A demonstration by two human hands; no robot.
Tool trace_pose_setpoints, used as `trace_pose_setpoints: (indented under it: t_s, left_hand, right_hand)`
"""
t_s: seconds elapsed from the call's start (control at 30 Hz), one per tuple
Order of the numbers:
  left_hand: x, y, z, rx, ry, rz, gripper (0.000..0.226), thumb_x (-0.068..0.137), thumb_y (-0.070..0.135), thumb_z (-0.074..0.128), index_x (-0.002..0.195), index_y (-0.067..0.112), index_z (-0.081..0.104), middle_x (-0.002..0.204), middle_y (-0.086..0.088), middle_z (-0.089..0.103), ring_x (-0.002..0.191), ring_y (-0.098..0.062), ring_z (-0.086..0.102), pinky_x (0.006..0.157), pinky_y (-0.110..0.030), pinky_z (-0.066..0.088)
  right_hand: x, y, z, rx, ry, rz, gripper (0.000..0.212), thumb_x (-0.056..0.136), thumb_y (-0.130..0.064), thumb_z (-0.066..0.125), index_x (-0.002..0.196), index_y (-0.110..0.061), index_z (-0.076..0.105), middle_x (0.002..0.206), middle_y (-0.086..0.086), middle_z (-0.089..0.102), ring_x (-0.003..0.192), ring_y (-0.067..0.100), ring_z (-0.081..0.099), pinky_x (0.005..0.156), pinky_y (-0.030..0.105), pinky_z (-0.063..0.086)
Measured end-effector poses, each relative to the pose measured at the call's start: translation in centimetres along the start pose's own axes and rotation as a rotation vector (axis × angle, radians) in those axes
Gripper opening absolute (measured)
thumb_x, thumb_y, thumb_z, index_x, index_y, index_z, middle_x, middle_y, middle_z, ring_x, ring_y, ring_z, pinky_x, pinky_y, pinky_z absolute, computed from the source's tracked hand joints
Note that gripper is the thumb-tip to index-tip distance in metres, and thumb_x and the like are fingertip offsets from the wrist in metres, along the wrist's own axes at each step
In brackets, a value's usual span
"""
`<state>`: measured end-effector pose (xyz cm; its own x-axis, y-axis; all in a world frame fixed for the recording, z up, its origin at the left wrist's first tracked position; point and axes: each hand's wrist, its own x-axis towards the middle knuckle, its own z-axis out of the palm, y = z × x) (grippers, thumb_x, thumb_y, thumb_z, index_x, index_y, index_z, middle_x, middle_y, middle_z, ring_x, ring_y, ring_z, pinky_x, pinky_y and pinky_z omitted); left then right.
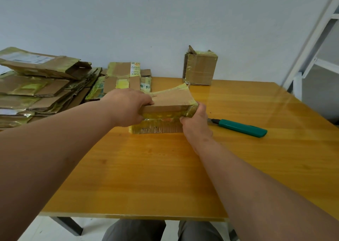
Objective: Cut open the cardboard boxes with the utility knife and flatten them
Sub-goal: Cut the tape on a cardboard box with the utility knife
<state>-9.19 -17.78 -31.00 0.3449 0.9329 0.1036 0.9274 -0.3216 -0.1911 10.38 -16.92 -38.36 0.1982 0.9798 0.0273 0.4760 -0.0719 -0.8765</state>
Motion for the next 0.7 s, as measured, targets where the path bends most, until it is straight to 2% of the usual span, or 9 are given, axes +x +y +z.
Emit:
trace_pose_setpoints:
  t_s: [0.23, 0.3, 0.37, 0.43, 0.5, 0.6, 0.7]
  left_hand:
    - [0.8, -0.7, -0.2, 0.063, -0.082, 0.019, 0.058, 0.086, 0.044, 0.066, 0.137, 0.045, 0.038, 0.127, 0.014, 0.056, 0.111, -0.018, 0.055, 0.089, -0.037, 0.040]
    - [1.0, -0.6, -0.4, 0.062, -0.110, 0.018, 0.060, 0.085, 0.043, 0.068, 0.137, 0.044, 0.039, 0.117, 0.013, 0.060, 0.104, -0.018, 0.057, 0.085, -0.035, 0.041]
    - [1.1, -0.5, -0.6, 0.011, -0.149, 0.008, 0.059, 0.085, 0.039, 0.070, 0.137, 0.042, 0.042, 0.101, 0.013, 0.057, 0.091, -0.016, 0.055, 0.077, -0.030, 0.044]
    - [1.1, -0.6, -1.1, -0.017, -0.179, 0.007, 0.059, 0.086, 0.034, 0.069, 0.139, 0.041, 0.044, 0.098, 0.012, 0.056, 0.086, -0.015, 0.053, 0.073, -0.027, 0.044]
    - [1.2, -0.4, -1.6, 0.012, -0.182, 0.030, 0.059, 0.087, 0.027, 0.065, 0.140, 0.039, 0.043, 0.103, 0.009, 0.059, 0.087, -0.016, 0.054, 0.071, -0.027, 0.045]
    - [1.0, -0.1, -1.4, 0.073, -0.164, 0.065, 0.060, 0.085, 0.021, 0.061, 0.139, 0.037, 0.041, 0.096, 0.008, 0.056, 0.082, -0.016, 0.054, 0.065, -0.027, 0.043]
    - [0.7, -0.9, -0.8, 0.110, -0.129, 0.084, 0.056, 0.084, 0.031, 0.063, 0.134, 0.039, 0.039, 0.096, 0.010, 0.061, 0.084, -0.016, 0.057, 0.075, -0.031, 0.045]
  right_hand:
    - [0.3, -0.1, 0.0, 0.036, -0.030, 0.021, 0.056, 0.095, -0.022, 0.054, 0.142, -0.035, 0.026, 0.135, 0.000, 0.043, 0.125, 0.024, 0.044, 0.110, 0.055, 0.031]
    - [0.5, 0.2, -0.6, 0.130, -0.104, 0.025, 0.058, 0.094, -0.018, 0.057, 0.141, -0.035, 0.027, 0.133, 0.000, 0.042, 0.123, 0.022, 0.043, 0.108, 0.050, 0.035]
    - [0.3, 0.3, -1.3, 0.221, -0.182, 0.030, 0.059, 0.096, -0.011, 0.057, 0.142, -0.033, 0.027, 0.135, 0.001, 0.041, 0.121, 0.020, 0.042, 0.099, 0.038, 0.037]
    - [0.2, 0.5, -1.6, 0.238, -0.208, 0.019, 0.059, 0.097, -0.008, 0.054, 0.143, -0.032, 0.027, 0.136, 0.002, 0.041, 0.121, 0.020, 0.042, 0.094, 0.035, 0.037]
    - [0.1, 0.5, -1.6, 0.235, -0.203, 0.022, 0.056, 0.097, -0.010, 0.051, 0.142, -0.034, 0.028, 0.137, 0.002, 0.042, 0.122, 0.021, 0.043, 0.099, 0.040, 0.039]
    - [0.1, 0.5, -1.4, 0.239, -0.196, 0.033, 0.046, 0.098, -0.017, 0.048, 0.132, -0.042, 0.030, 0.137, 0.000, 0.043, 0.123, 0.021, 0.043, 0.109, 0.051, 0.035]
    - [-0.1, 0.4, -1.3, 0.239, -0.198, 0.018, 0.040, 0.098, -0.025, 0.047, 0.128, -0.044, 0.029, 0.136, 0.000, 0.044, 0.123, 0.022, 0.042, 0.110, 0.054, 0.033]
